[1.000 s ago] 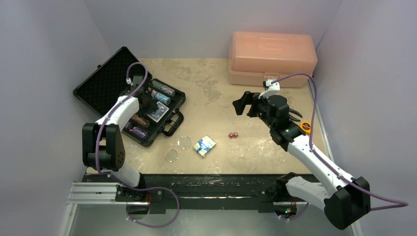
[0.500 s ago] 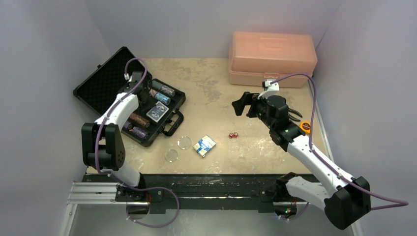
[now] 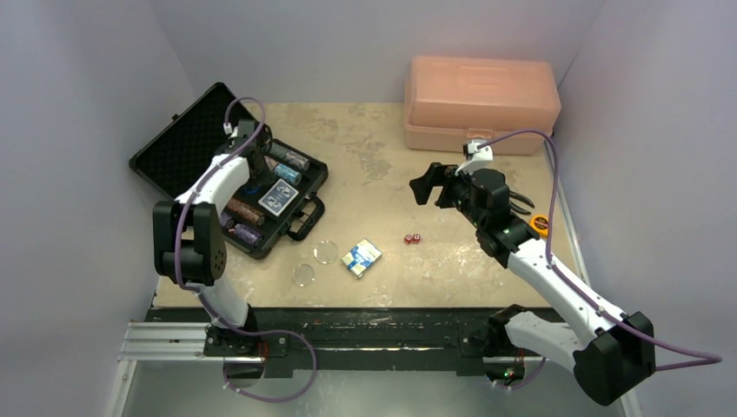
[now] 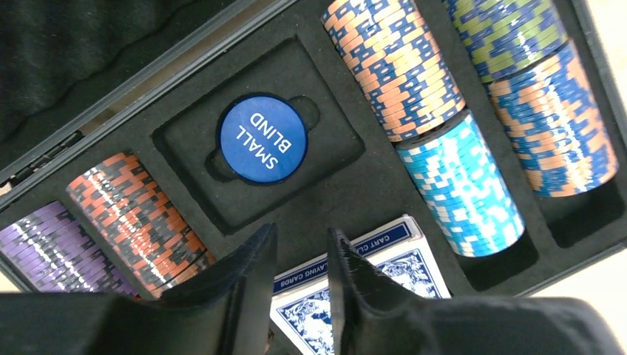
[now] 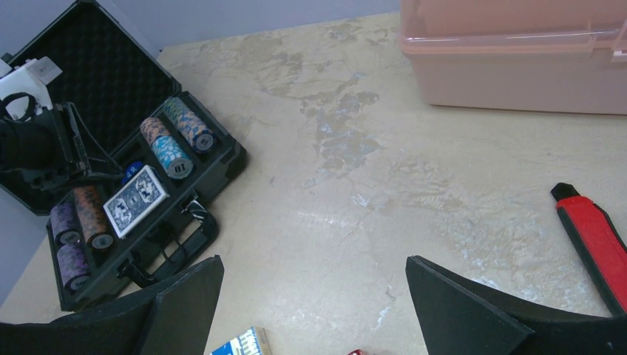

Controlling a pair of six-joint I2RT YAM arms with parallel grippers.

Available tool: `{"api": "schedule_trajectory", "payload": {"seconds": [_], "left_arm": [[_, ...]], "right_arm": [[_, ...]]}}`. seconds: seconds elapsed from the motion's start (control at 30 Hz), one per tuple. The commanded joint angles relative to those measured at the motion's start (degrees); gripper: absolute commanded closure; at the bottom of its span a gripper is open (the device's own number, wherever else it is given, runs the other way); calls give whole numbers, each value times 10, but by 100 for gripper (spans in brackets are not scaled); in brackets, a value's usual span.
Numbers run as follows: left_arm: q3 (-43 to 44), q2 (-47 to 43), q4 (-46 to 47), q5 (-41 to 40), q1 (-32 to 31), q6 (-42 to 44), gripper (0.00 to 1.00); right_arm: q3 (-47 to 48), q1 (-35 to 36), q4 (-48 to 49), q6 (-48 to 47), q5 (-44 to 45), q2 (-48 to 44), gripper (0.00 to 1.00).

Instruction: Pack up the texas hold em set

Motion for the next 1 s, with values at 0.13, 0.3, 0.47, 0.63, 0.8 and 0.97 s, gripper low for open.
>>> {"api": "schedule_trajectory", "payload": {"seconds": [0.13, 0.3, 0.47, 0.63, 0.8, 0.97], "left_arm": [[-15, 5, 19, 20, 3, -9, 78], [-34, -2, 22, 32, 3, -10, 81], [-52, -6, 29, 47, 2, -18, 83], [-61, -7, 32, 56, -8, -19, 85], [-60, -6, 17, 24, -28, -23, 84], [-55, 0, -13, -33, -39, -30, 80]], "right_arm": [[0, 5, 12, -10, 15, 2, 1], [0, 6, 13, -10, 15, 3, 1], [0, 6, 13, -9, 14, 3, 1], [0, 6, 14, -9, 14, 3, 1], [0, 6, 14, -8, 14, 1, 1], [-1, 7, 14, -9, 14, -1, 1]]}}
